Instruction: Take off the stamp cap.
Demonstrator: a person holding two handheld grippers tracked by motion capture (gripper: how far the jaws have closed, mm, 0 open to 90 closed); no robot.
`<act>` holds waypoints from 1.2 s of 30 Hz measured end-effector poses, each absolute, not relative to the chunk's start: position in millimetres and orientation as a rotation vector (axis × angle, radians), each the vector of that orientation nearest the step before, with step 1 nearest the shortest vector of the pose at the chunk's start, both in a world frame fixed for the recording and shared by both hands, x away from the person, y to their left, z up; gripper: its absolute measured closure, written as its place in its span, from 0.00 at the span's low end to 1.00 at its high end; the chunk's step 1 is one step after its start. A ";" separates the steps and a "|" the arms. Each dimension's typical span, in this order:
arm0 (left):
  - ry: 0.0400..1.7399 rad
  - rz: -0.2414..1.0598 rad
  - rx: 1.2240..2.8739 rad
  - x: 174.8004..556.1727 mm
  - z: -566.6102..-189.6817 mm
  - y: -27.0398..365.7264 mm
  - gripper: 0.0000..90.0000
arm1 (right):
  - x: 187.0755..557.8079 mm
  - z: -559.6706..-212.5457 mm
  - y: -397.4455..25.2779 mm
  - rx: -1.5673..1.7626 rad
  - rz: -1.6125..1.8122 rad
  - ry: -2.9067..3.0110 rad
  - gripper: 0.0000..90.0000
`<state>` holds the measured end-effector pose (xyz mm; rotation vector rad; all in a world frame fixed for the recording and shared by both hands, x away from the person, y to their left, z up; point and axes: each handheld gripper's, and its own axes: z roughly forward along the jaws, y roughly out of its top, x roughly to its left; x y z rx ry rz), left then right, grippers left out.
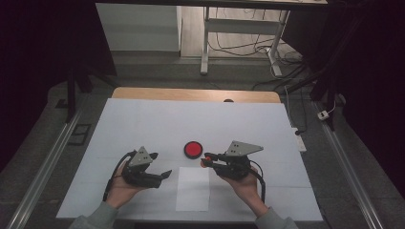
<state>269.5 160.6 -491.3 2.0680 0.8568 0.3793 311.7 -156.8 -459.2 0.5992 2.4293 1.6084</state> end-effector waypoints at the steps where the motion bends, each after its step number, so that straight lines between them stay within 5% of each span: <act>1: 0.849 0.379 2.072 270.0 -490.6 159.6 0.21 | 311.6 -459.2 -156.1 0.599 1.610 2.429 0.80; 36: 0.767 0.362 2.099 275.6 -483.0 127.4 0.22 | 313.5 -461.1 -149.3 0.592 1.617 2.432 0.80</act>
